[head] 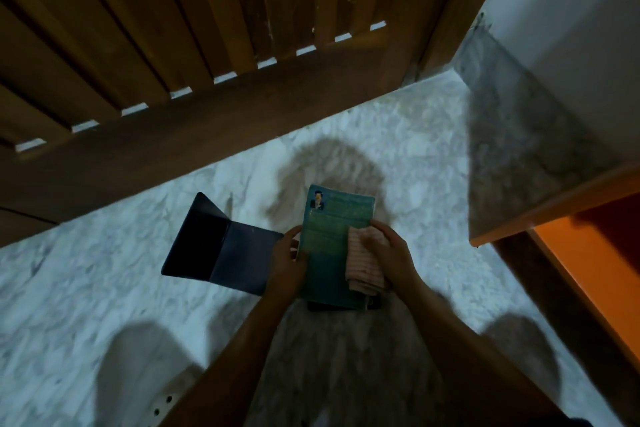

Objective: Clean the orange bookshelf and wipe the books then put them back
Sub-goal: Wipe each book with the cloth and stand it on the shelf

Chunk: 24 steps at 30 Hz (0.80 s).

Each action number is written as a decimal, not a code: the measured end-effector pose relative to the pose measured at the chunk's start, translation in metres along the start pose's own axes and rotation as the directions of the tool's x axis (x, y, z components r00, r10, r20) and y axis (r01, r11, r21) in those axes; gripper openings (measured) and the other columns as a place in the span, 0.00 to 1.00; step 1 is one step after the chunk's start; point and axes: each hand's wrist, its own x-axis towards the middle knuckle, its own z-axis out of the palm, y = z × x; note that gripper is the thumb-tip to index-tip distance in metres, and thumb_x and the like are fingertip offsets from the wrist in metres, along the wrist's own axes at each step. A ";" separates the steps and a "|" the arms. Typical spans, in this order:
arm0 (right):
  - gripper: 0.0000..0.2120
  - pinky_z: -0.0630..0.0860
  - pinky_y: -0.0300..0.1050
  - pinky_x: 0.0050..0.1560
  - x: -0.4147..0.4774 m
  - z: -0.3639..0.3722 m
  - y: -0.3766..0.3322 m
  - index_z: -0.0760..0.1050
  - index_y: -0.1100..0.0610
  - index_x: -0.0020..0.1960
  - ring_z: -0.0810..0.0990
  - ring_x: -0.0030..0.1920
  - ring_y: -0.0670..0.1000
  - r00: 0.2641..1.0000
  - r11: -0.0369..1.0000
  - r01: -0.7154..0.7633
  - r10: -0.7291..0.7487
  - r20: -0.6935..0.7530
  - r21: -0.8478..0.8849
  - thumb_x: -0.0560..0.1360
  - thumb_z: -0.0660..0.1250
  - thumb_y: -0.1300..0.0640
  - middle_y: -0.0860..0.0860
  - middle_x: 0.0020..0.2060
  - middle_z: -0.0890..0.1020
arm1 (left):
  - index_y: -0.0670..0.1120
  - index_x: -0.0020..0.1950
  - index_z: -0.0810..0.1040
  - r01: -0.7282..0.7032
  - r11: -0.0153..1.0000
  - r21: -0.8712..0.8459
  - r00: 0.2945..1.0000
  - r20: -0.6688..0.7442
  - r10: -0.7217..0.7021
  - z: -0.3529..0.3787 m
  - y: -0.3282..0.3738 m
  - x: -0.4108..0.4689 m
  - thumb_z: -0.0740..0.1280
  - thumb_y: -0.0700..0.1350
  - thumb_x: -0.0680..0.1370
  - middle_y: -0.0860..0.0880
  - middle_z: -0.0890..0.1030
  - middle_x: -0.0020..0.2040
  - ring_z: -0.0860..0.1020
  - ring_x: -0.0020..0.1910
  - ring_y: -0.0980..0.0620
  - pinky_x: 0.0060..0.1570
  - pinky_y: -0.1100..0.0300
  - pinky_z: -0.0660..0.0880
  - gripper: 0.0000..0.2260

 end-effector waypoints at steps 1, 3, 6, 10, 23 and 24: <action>0.17 0.79 0.53 0.52 -0.003 0.002 -0.002 0.71 0.53 0.66 0.79 0.53 0.54 1.000 1.000 -0.002 0.002 -0.002 0.028 0.77 0.63 0.57 0.54 0.57 0.78 | 0.47 0.64 0.71 -0.012 1.000 0.007 1.000 -0.014 0.012 -0.001 0.002 -0.002 0.58 0.33 0.79 0.48 0.74 0.47 0.73 0.41 0.56 0.34 0.73 0.71 0.16; 0.17 0.79 0.46 0.46 -0.010 0.003 -0.007 0.71 0.56 0.65 0.79 0.52 0.54 1.000 0.996 0.019 -0.018 -0.015 0.083 0.77 0.64 0.57 0.55 0.57 0.77 | 0.50 0.65 0.70 -0.029 0.999 0.017 1.000 -0.008 0.029 -0.009 0.006 -0.006 0.56 0.31 0.78 0.49 0.75 0.49 0.73 0.42 0.55 0.33 0.73 0.71 0.20; 0.15 0.78 0.43 0.43 -0.024 0.003 -0.024 0.73 0.57 0.62 0.78 0.50 0.52 0.997 0.982 0.057 -0.044 -0.071 0.182 0.76 0.65 0.59 0.54 0.56 0.77 | 0.53 0.66 0.68 -0.043 0.998 -0.036 0.998 0.051 0.045 -0.026 0.017 -0.013 0.55 0.31 0.78 0.44 0.78 0.55 0.79 0.49 0.45 0.40 0.58 0.78 0.22; 0.10 0.78 0.40 0.35 -0.055 -0.011 -0.067 0.76 0.58 0.56 0.81 0.43 0.49 0.992 0.922 0.119 -0.094 -0.085 0.369 0.75 0.66 0.63 0.54 0.48 0.80 | 0.53 0.62 0.71 -0.077 0.965 -0.250 0.996 0.028 0.087 -0.049 0.055 -0.032 0.58 0.34 0.80 0.41 0.79 0.55 0.80 0.49 0.45 0.46 0.51 0.80 0.17; 0.09 0.81 0.49 0.42 -0.211 -0.090 -0.218 0.74 0.49 0.53 0.82 0.48 0.55 0.861 0.715 0.509 -0.427 -0.277 0.480 0.76 0.65 0.61 0.53 0.50 0.81 | 0.56 0.68 0.70 -0.395 0.707 -0.587 0.883 -0.031 0.468 -0.112 0.213 -0.171 0.61 0.42 0.79 0.49 0.81 0.57 0.81 0.53 0.46 0.53 0.43 0.77 0.18; 0.08 0.81 0.49 0.42 -0.224 -0.096 -0.229 0.74 0.49 0.53 0.82 0.48 0.55 0.844 0.699 0.536 -0.449 -0.292 0.474 0.77 0.65 0.60 0.53 0.50 0.81 | 0.58 0.66 0.71 -0.416 0.695 -0.587 0.876 -0.054 0.479 -0.117 0.224 -0.182 0.61 0.42 0.79 0.49 0.79 0.60 0.81 0.54 0.46 0.53 0.42 0.77 0.17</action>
